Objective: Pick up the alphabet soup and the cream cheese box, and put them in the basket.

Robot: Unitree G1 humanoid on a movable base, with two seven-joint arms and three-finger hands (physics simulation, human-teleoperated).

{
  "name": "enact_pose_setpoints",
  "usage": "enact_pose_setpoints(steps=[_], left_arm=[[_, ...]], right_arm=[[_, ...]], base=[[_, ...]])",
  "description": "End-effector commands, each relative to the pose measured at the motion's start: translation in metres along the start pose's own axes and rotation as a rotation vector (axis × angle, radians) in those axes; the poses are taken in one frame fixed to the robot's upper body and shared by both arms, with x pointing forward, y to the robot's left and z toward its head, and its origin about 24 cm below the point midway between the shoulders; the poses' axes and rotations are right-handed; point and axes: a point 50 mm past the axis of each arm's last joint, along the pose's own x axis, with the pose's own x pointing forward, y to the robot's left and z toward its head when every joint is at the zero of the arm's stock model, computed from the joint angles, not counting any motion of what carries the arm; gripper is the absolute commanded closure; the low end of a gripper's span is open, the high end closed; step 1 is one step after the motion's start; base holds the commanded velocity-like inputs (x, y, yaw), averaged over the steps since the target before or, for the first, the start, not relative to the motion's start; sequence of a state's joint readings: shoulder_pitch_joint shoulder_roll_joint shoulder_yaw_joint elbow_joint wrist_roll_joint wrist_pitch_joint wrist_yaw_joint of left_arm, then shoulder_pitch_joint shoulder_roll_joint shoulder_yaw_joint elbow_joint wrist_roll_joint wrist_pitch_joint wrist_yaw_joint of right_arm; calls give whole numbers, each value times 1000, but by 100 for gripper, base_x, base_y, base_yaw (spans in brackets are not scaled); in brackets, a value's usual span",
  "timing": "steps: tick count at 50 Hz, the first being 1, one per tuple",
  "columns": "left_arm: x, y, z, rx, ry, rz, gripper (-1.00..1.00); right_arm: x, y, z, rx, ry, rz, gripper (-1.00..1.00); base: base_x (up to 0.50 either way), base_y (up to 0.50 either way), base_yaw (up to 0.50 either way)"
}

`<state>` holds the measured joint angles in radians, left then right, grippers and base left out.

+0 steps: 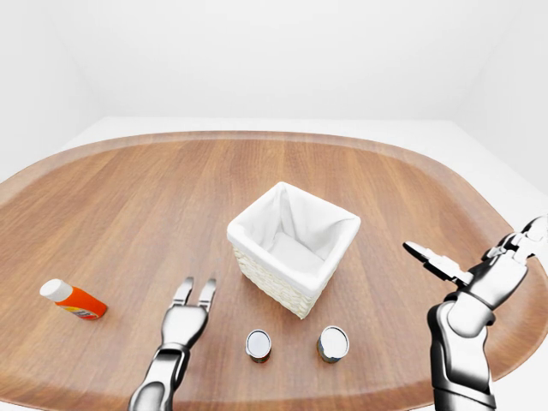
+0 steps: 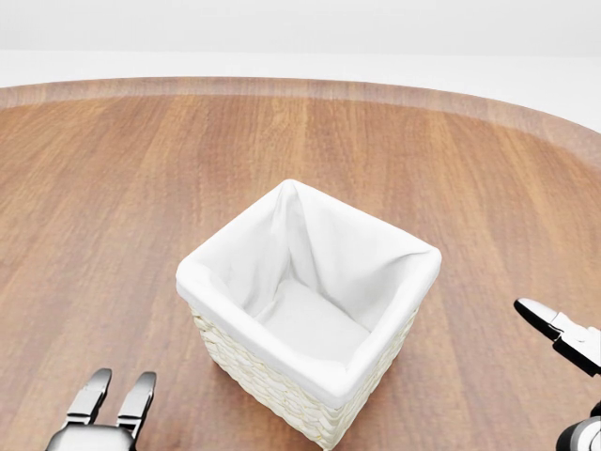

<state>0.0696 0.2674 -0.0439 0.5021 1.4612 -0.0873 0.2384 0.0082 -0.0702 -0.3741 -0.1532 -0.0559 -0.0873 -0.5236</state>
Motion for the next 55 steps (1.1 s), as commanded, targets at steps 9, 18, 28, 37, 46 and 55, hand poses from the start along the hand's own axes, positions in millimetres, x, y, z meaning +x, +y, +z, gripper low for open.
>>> enact_pose_setpoints(steps=[9, 18, 28, 37, 46, 55], left_arm=[[5, -13, -9, -19, 23, -30, -100], [10, -18, -11, -25, 29, -48, -100], [12, -27, -13, -22, 34, -80, -100], [12, -26, -17, -29, 46, -81, -100], [16, -37, -12, -20, 39, -104, -100], [15, -44, -14, -17, 52, -134, -100]], right_arm=[[0, 1, -4, -10, 12, 5, -100], [0, 1, -3, -9, 8, 5, -100], [0, 1, -2, -8, 6, 2, -100], [0, 1, -1, -6, 2, 2, -100], [1, 1, 0, -3, -3, 3, -100], [0, 1, 0, -4, -2, 2, -100]], base=[[0, 0, 0], [0, 0, 0], [0, 0, 0], [0, 0, 0], [0, 0, 0], [0, 0, 0]])
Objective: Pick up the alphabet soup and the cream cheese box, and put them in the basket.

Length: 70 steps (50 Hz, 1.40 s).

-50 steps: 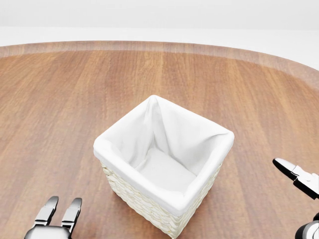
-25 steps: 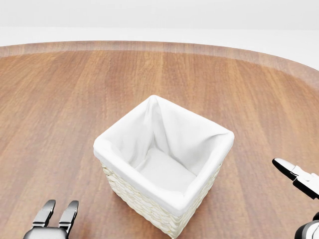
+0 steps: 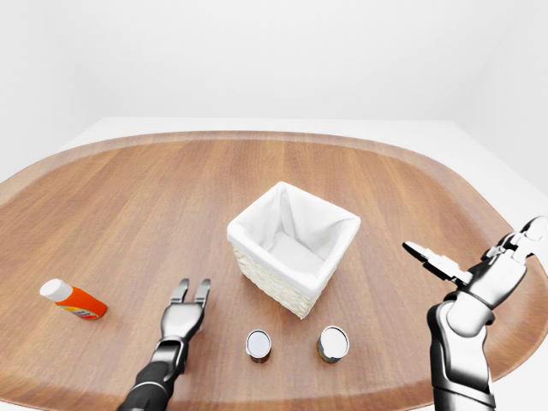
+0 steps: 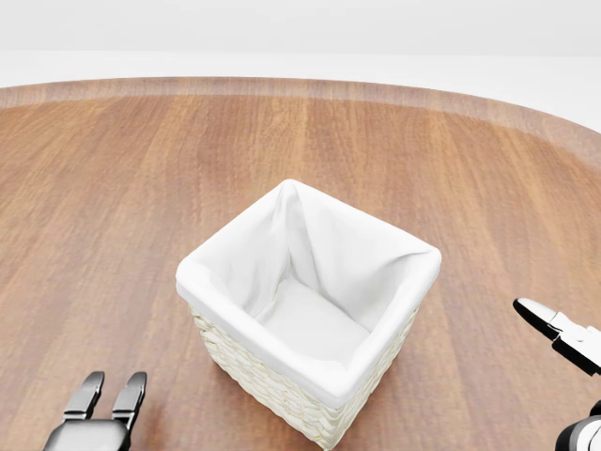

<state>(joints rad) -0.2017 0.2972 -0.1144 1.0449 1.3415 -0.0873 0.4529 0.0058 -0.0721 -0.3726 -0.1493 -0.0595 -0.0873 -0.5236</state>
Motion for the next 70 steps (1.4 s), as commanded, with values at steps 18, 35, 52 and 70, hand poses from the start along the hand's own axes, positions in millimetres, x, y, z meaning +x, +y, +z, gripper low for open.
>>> enact_pose_setpoints(steps=[18, 35, 52, 70], left_arm=[[-13, -32, -1, 23, 17, -161, -100], [-20, -42, -3, -1, 43, -208, 100], [-22, -41, -13, -6, 75, -190, 100], [-22, -37, -21, 0, 88, -168, 100]], right_arm=[[1, 1, -3, -6, 9, 2, -100], [0, 0, -2, -3, 9, 0, -100], [0, 1, -1, -4, 5, 1, -100], [1, 2, -3, -9, 11, 5, -100]], base=[[0, 0, 0], [0, 0, 0], [0, 0, 0], [0, 0, 0]])
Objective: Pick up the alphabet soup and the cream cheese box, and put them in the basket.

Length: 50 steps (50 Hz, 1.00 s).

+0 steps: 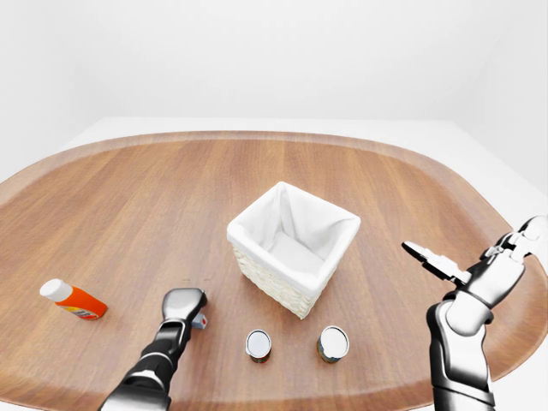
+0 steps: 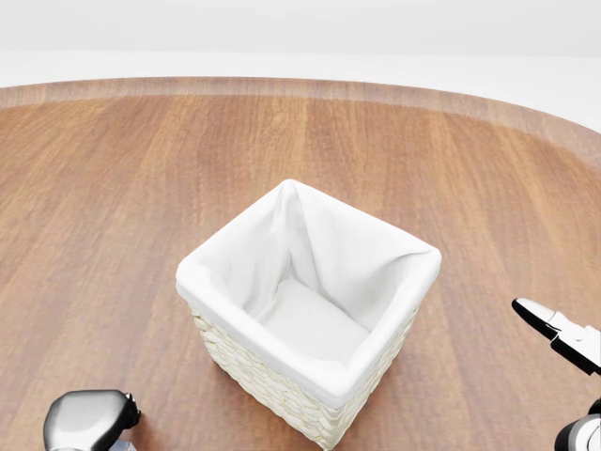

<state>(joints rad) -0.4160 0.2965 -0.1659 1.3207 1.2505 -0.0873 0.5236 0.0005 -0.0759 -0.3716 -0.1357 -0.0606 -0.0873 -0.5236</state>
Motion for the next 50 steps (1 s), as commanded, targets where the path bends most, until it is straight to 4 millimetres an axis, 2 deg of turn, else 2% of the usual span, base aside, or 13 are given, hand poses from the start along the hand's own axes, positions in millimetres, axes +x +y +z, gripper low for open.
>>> enact_pose_setpoints(steps=[1, 34, 50], left_arm=[[-47, -57, -21, 28, 48, -182, 100], [-47, -36, -34, -14, 74, -11, 100], [-46, -14, -34, -93, 87, 33, 100]], right_arm=[[0, 0, -2, -4, 6, 2, -100], [-1, 0, 1, 1, -2, 0, -100], [0, 0, 1, 2, -4, -1, -100]], base=[[0, 0, 0], [0, 0, 0], [0, 0, 0]])
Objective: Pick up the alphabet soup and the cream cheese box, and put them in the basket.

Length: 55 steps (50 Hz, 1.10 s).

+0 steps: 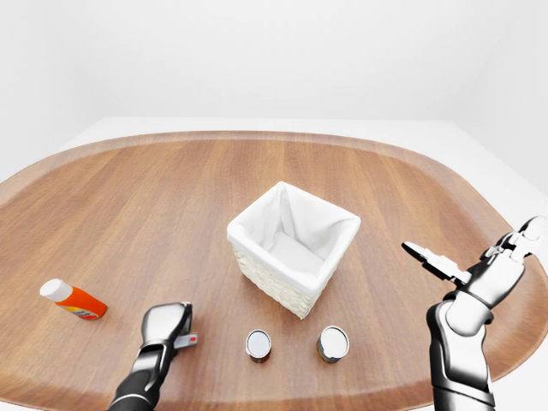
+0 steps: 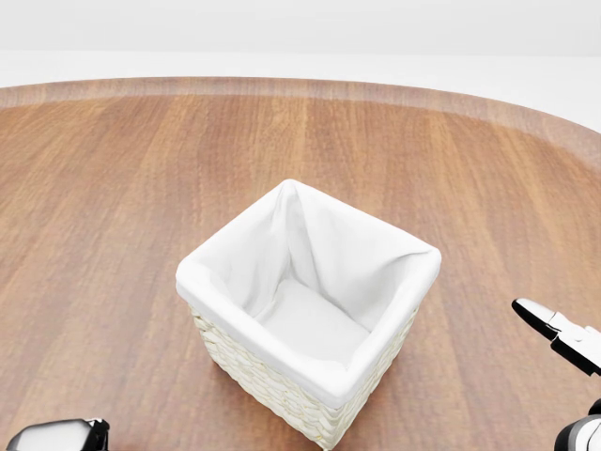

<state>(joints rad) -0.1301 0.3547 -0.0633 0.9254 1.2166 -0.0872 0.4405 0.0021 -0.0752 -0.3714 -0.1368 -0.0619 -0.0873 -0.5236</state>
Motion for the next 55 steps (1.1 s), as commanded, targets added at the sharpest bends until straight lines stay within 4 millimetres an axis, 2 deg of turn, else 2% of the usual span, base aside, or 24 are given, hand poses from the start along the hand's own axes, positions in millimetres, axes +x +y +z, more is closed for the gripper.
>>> enact_pose_setpoints(steps=[1, 14, 20, 21, 26, 32, 33, 36, 39, 40, 42, 46, 47, 55], left_arm=[[-13, 2, -9, -28, 27, -6, 100], [-19, 21, -4, -121, 40, 109, 100], [-21, 43, 4, -174, 32, 213, 100], [-23, 53, 9, -179, 19, 263, 100], [-26, 66, 14, -182, -5, 307, 100], [-36, 91, 25, -218, -46, 334, 100], [-40, 102, 28, -232, -59, 356, 100], [-45, 116, 30, -253, -70, 377, 100], [-47, 131, 37, -239, -95, 391, 100], [-48, 139, 39, -175, -94, 425, 100], [-49, 151, 44, -215, -128, 428, 100], [-51, 169, 54, -183, -167, 427, 100], [-55, 182, 59, -179, -190, 441, 100], [-60, 220, 76, -144, -236, 465, 100]], right_arm=[[0, 0, 0, 1, -1, -1, -100], [0, 0, 2, 6, -8, -2, -100], [0, 0, -1, -1, 4, 1, -100], [0, 0, -2, -3, 7, 1, -100], [0, 0, -1, -1, 5, 1, -100], [0, 0, 1, 5, -2, -2, -100], [0, 0, 0, 2, 3, -1, -100], [0, 0, -1, 1, 5, -1, -100], [0, 0, 2, 7, -8, -1, -100], [0, 0, 2, 6, -6, -1, -100], [0, 0, 1, 7, -4, -3, -100], [0, 0, 0, 2, 1, -1, -100], [0, 0, 1, 4, -3, -1, -100], [0, 0, -1, 2, 6, -1, -100]], base=[[0, 0, 0], [0, 0, 0], [0, 0, 0], [0, 0, 0], [0, 0, 0], [0, 0, 0], [0, 0, 0], [0, 0, 0], [0, 0, 0], [0, 0, 0], [0, 0, 0], [0, 0, 0], [0, 0, 0], [0, 0, 0]])
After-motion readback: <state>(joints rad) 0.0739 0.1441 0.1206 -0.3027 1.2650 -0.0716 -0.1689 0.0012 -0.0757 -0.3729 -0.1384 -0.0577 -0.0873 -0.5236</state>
